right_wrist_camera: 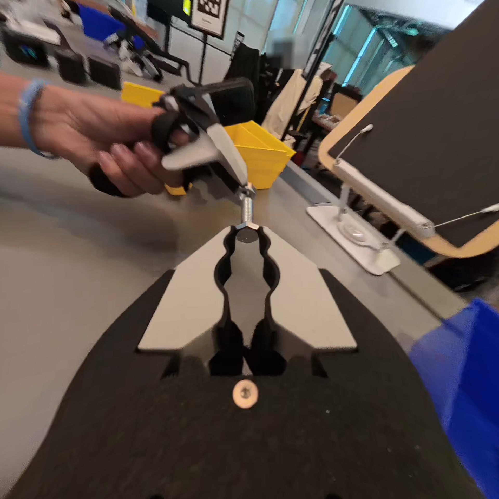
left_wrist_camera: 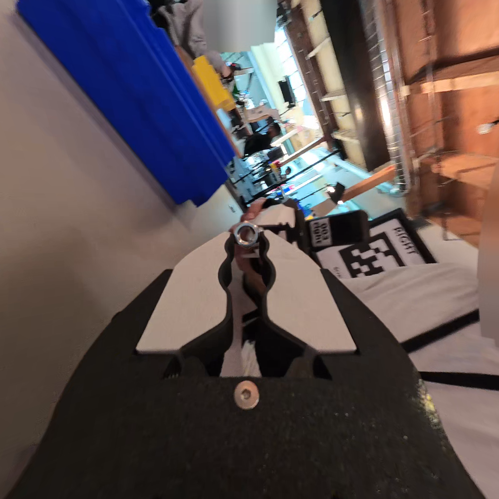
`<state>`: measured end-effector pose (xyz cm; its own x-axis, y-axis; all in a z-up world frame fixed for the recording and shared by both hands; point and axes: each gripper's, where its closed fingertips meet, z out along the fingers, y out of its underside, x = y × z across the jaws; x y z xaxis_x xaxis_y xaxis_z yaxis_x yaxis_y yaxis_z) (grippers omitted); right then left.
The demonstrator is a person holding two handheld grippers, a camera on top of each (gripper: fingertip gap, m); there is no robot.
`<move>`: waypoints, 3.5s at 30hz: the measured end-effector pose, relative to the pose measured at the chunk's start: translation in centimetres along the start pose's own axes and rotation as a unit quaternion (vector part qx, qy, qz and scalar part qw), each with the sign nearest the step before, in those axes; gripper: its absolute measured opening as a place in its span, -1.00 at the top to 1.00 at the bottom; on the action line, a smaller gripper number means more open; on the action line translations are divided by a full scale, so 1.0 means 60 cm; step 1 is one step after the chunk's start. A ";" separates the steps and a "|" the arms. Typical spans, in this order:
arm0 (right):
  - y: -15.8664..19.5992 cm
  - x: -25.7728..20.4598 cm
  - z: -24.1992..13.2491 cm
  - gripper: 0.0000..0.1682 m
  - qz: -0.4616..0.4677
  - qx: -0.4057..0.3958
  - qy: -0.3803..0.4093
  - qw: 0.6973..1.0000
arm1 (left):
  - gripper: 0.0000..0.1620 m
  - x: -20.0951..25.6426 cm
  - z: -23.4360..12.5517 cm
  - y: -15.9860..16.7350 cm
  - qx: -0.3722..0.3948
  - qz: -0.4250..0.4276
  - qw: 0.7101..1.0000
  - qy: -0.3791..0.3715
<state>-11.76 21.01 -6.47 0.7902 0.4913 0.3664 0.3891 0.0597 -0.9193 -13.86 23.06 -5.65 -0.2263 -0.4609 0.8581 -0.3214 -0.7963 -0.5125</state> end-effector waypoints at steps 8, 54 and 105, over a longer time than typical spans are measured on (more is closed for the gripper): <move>-0.022 -0.001 -0.009 0.80 -0.096 0.010 0.058 0.994 | 0.80 0.026 0.001 0.003 0.014 -0.028 0.999 0.042; -0.127 -0.072 -0.051 0.80 0.618 0.200 -0.494 0.578 | 0.79 0.151 -0.013 0.053 -0.350 0.761 0.547 0.003; -0.060 -0.075 -0.009 0.81 0.527 0.105 -0.384 0.751 | 0.45 0.059 -0.040 0.062 0.003 -0.020 0.968 -0.250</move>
<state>-16.48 18.07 -4.71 0.0701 0.7140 -0.6967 -0.4079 -0.6168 -0.6732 -18.07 19.40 -4.61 0.2602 -0.5613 0.7856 -0.3156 -0.8184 -0.4802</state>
